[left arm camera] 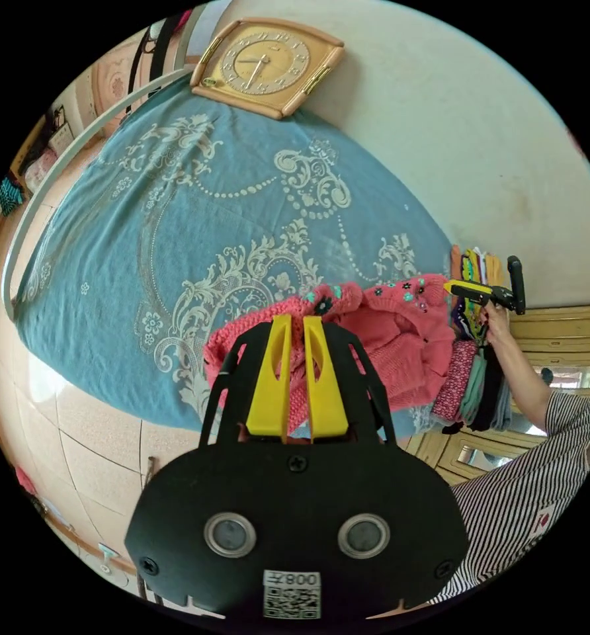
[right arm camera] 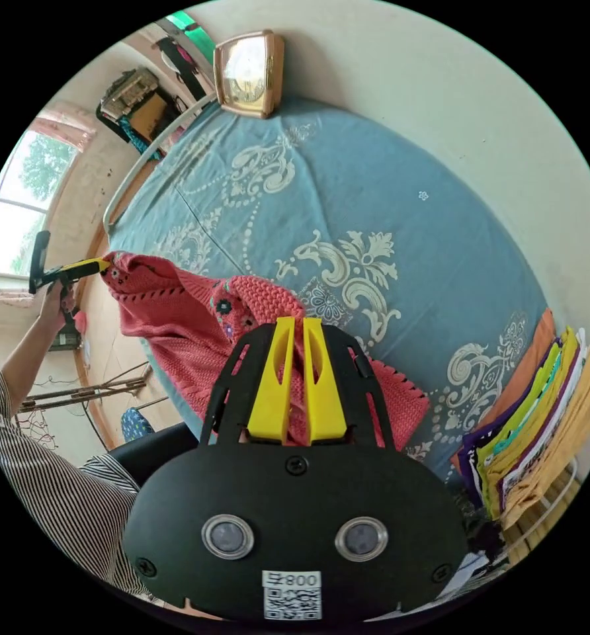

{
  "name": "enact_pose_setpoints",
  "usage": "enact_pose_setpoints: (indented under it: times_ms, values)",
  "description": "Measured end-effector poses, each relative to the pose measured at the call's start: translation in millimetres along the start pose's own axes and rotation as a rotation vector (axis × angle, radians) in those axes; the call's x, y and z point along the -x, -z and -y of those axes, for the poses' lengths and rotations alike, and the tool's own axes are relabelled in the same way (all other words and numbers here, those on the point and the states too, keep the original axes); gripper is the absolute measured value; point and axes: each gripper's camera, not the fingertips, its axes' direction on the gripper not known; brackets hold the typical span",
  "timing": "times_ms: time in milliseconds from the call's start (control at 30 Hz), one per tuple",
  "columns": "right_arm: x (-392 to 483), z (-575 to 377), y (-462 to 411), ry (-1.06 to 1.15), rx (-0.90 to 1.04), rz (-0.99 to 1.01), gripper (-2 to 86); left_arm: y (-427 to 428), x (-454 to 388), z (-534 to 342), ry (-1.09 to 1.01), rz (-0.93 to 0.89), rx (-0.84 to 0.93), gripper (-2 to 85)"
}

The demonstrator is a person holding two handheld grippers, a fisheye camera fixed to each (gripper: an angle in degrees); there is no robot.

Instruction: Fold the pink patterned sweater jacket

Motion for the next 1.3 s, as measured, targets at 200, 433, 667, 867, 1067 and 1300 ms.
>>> enact_pose_setpoints:
  times_ms: [200,433,667,867,1067,1300]
  values:
    - [10,-125,156,-0.061,-0.185,0.022,2.0,111,-27,-60,-0.019,-0.185,-0.172,2.5]
    - [37,-262,304,-0.072,-0.397,0.060,1.8,221,-70,-129,-0.094,-0.274,-0.338,2.5]
    - [53,-386,436,-0.049,-0.626,0.056,1.8,325,-113,-198,-0.182,-0.244,-0.466,2.6]
    - [60,-458,511,-0.010,-0.742,0.061,1.9,388,-135,-242,-0.255,-0.256,-0.586,2.4]
    - [68,-509,561,0.053,-0.829,0.060,1.9,432,-148,-277,-0.306,-0.221,-0.673,2.0]
    - [70,-538,599,0.107,-0.894,0.030,1.8,457,-145,-292,-0.333,-0.187,-0.769,2.0]
